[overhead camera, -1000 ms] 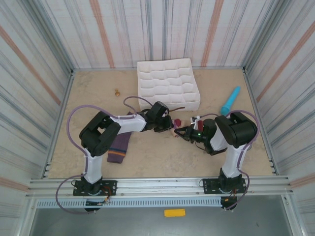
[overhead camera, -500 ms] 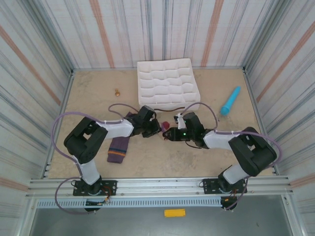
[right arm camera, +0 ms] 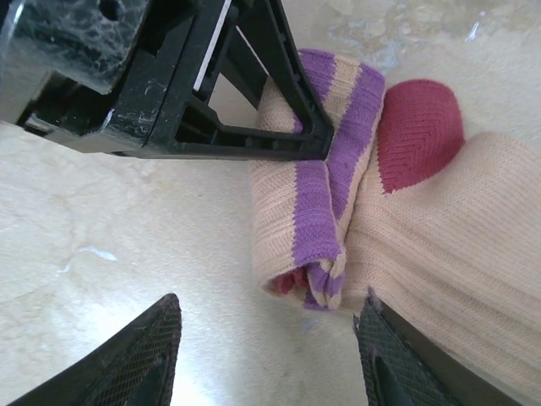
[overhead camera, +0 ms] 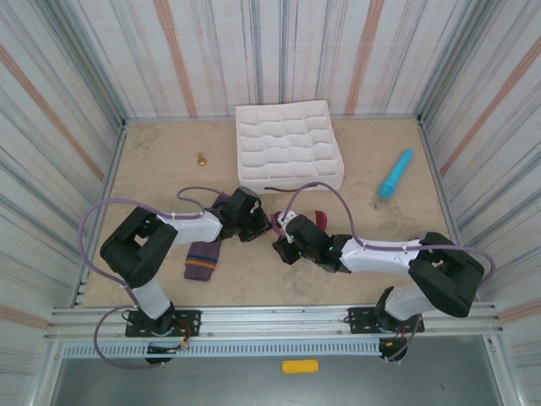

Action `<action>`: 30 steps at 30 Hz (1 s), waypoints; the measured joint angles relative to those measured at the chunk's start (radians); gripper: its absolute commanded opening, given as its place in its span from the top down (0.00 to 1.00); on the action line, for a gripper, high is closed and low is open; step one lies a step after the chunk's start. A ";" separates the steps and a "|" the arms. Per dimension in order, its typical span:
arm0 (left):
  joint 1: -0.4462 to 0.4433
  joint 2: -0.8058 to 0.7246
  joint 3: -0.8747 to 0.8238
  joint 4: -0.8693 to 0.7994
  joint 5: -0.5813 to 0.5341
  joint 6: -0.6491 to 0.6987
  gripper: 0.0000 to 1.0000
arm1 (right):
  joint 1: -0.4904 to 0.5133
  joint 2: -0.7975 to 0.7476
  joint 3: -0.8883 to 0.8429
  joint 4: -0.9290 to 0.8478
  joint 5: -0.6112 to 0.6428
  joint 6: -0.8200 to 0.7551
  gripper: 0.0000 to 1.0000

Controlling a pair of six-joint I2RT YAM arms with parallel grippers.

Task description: Roll the socks

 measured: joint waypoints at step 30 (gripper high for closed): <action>0.006 -0.018 -0.019 0.013 0.018 -0.012 0.68 | -0.007 0.163 0.002 0.196 0.058 -0.080 1.00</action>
